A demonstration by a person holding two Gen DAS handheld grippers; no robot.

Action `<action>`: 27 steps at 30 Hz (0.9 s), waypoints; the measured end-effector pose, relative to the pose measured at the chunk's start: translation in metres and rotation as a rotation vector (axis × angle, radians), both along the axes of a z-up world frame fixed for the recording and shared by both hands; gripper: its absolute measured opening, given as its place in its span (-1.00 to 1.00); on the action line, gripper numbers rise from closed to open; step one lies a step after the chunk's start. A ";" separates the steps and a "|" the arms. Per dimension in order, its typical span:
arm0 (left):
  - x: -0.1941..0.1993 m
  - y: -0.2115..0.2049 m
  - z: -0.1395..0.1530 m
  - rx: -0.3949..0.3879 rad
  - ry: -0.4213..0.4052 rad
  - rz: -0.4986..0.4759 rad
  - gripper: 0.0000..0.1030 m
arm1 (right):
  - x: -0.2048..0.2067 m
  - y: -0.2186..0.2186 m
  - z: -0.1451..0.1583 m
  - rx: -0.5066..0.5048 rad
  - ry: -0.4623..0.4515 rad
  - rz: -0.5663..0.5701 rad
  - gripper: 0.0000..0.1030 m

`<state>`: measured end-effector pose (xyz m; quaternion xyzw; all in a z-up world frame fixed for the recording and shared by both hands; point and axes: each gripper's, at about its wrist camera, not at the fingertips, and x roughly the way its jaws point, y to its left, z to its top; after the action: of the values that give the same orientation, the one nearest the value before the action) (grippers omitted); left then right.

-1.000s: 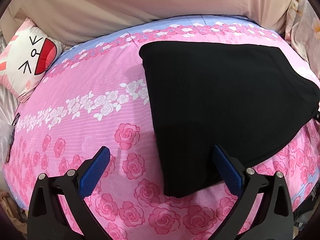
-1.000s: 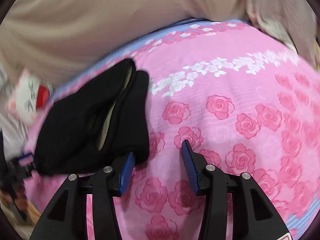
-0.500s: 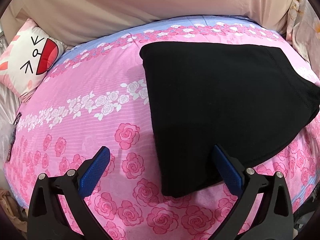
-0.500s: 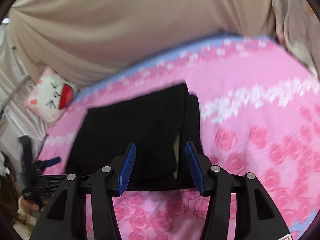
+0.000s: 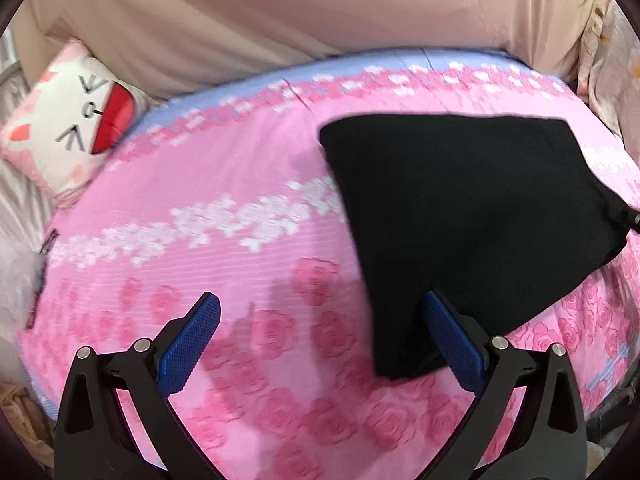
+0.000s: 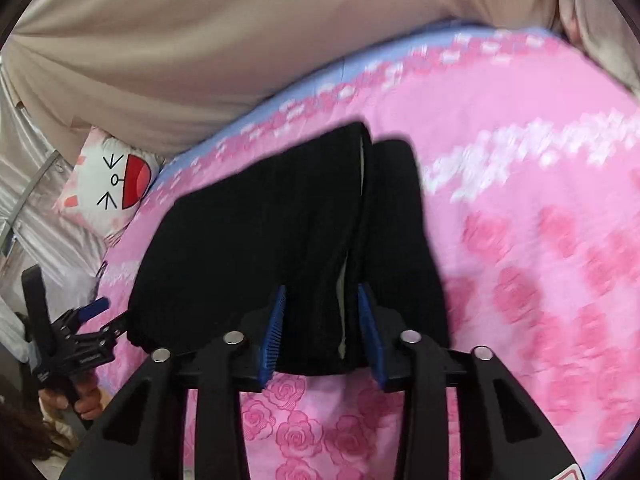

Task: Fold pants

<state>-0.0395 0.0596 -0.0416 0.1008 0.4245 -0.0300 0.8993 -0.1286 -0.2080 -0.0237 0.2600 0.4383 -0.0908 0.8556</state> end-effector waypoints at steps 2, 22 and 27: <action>0.002 0.011 0.010 -0.029 -0.011 0.035 0.91 | 0.008 -0.002 0.014 -0.010 -0.035 0.020 0.08; 0.088 -0.003 -0.014 0.061 -0.009 0.157 0.91 | 0.112 0.041 0.036 -0.134 -0.040 0.105 -0.80; 0.093 0.003 -0.014 0.029 0.004 0.170 0.91 | 0.160 0.092 -0.008 -0.123 0.039 0.289 -0.58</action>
<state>0.0532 0.0622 -0.0561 0.0774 0.4336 0.0525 0.8962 0.0319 -0.1156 -0.0320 0.1396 0.4813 0.0019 0.8654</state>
